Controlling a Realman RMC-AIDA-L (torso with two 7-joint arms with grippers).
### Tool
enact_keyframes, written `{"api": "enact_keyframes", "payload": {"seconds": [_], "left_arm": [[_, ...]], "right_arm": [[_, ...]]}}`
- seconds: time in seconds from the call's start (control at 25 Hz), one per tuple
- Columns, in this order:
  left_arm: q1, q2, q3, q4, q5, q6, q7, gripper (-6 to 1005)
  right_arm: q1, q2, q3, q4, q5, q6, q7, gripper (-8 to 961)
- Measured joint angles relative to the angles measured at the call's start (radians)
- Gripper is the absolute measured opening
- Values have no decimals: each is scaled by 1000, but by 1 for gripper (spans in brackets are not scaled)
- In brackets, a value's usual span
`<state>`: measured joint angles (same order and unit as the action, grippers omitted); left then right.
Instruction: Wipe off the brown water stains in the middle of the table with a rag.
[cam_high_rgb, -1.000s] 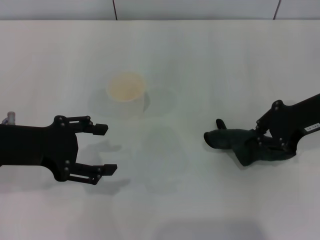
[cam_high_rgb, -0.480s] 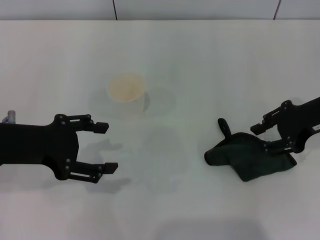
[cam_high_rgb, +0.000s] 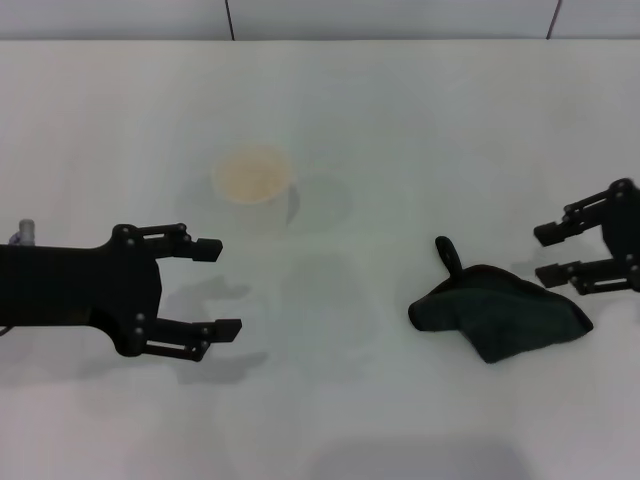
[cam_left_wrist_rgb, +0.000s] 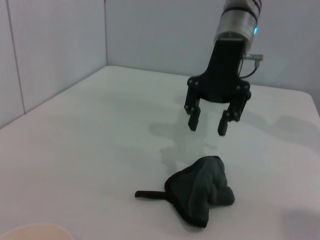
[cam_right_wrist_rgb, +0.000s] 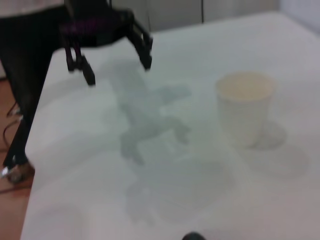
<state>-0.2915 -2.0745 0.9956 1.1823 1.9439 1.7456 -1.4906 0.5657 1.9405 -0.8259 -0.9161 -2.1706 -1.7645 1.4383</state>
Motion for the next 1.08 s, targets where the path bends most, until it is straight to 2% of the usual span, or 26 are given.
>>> {"api": "enact_keyframes", "payload": {"seconds": [0.12, 0.48, 0.96, 1.08], "left_arm": [[0, -1, -4, -8, -3, 0, 12, 888], [-1, 0, -21, -22, -14, 1, 32, 888], [0, -1, -23, -23, -14, 2, 33, 888], [0, -2, -23, -23, -14, 1, 33, 888]], "right_arm": [[-2, -2, 38, 14, 1, -17, -14, 461], [2, 5, 44, 19, 10, -16, -18, 461], [37, 38, 36, 11, 8, 67, -9, 461], [43, 40, 35, 11, 6, 75, -7, 461]]}}
